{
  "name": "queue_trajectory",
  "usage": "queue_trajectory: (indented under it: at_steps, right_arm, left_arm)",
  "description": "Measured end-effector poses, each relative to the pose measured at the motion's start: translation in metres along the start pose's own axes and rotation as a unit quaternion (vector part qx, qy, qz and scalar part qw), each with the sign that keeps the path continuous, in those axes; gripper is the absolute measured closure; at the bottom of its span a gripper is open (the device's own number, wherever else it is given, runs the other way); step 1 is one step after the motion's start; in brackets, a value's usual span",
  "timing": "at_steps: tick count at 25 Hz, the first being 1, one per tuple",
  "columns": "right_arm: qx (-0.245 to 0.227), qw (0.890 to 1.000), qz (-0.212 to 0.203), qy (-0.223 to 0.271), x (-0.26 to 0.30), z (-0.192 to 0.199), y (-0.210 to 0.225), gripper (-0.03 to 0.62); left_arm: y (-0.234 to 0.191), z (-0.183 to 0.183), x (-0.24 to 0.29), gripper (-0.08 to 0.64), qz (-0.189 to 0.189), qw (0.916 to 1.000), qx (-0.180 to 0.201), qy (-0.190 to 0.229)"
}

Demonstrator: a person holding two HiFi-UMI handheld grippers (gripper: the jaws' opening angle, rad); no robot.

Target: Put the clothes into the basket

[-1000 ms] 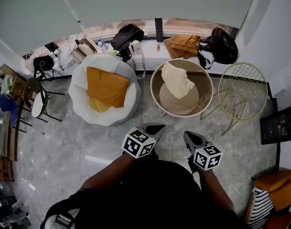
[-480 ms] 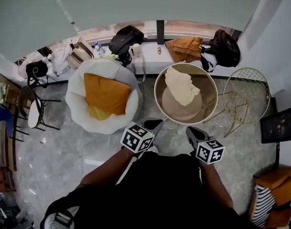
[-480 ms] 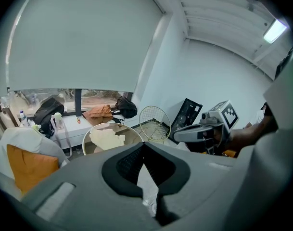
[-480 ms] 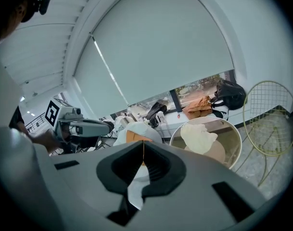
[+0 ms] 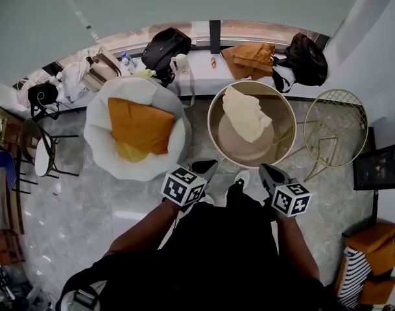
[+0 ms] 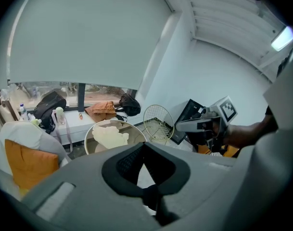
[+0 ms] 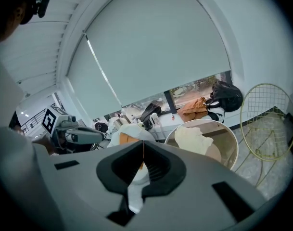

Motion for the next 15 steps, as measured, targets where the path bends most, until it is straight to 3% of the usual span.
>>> queue_trajectory:
  at_steps: [7, 15]
  right_arm:
    - [0.012, 1.000, -0.008, -0.003, 0.035, -0.036, 0.039, 0.575]
    - [0.006, 0.999, -0.041, -0.008, 0.086, -0.088, 0.089, 0.575]
  left_arm:
    - [-0.027, -0.039, 0.030, 0.559, -0.013, 0.9998, 0.002, -0.015]
    - [-0.060, -0.119, 0.095, 0.558, -0.023, 0.9995, 0.022, -0.004]
Point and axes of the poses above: the fingertips, and each gripper's own axes: x forward along the fingers, y to its right, z out of its underside, the point moved 4 cm from there along -x, backward along the fingers, and after that the axes turned 11 degrees about z, right-handed, at the moved point
